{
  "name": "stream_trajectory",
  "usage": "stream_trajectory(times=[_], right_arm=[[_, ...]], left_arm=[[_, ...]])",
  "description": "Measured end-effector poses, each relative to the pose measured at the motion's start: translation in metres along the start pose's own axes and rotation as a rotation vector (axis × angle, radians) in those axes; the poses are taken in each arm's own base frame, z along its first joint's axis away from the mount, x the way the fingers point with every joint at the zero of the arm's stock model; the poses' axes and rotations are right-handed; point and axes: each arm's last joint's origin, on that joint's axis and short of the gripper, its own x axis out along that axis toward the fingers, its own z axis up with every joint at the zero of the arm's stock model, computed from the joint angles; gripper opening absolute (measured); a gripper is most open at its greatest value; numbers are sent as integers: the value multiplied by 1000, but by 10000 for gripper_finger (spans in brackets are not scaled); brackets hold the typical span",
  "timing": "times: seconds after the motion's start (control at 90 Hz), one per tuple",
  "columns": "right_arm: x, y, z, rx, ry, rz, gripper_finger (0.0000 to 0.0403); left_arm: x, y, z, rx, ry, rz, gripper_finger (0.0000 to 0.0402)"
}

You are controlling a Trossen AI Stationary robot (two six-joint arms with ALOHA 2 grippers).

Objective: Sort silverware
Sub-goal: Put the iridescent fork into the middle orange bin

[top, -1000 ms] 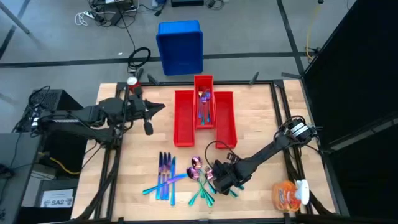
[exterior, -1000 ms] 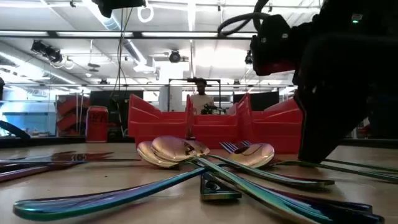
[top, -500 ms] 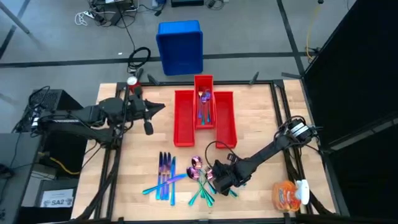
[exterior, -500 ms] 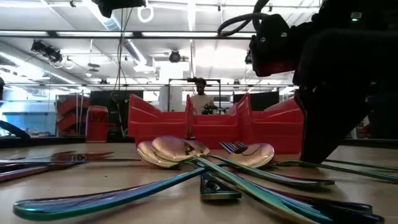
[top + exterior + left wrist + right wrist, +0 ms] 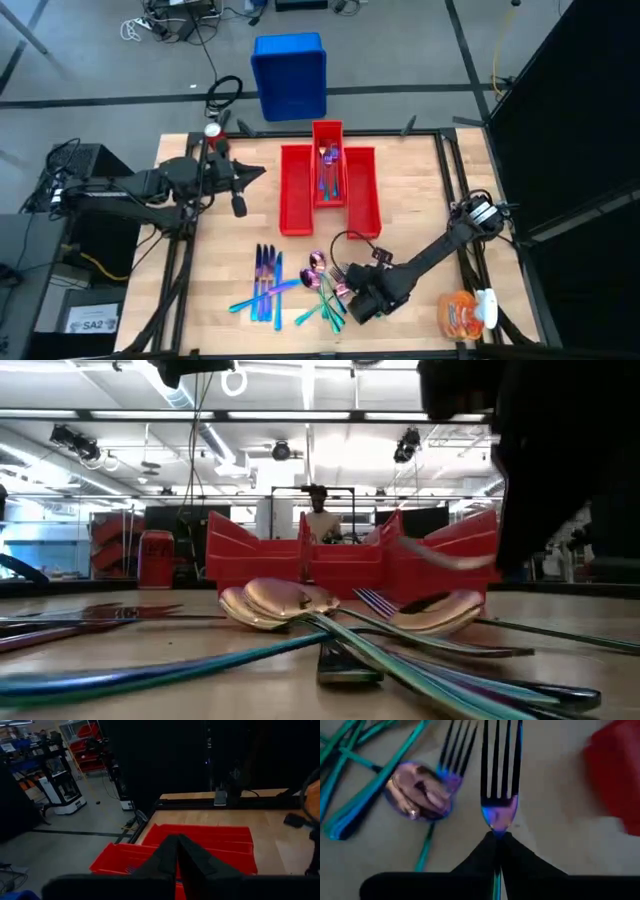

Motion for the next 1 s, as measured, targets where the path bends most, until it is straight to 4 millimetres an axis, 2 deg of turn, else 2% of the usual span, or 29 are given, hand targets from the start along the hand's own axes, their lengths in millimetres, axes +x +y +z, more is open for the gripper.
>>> stream_trajectory(times=[0.167, 0.278, 0.444, 0.544, 0.711, 0.9, 1.0], right_arm=[[-30, 2, 12, -3, -109, -53, 0], [-45, 5, 29, 4, -229, -36, 0], [-65, 24, 71, -32, -429, 228, 0], [-66, 26, 92, -87, -488, 371, 0], [-46, -4, 132, -63, -515, 310, 0], [-33, -39, 188, -31, -625, 523, 0], [-24, -65, 210, -4, -668, 543, 0]], left_arm=[[0, 0, 0, 0, 0, 0, 0], [0, 0, 0, 0, 0, 0, 0], [0, 0, 0, 0, 0, 0, 0], [0, 0, 0, 0, 0, 0, 0], [0, 0, 0, 0, 0, 0, 0], [0, 0, 0, 0, 0, 0, 0], [0, 0, 0, 0, 0, 0, 0]])
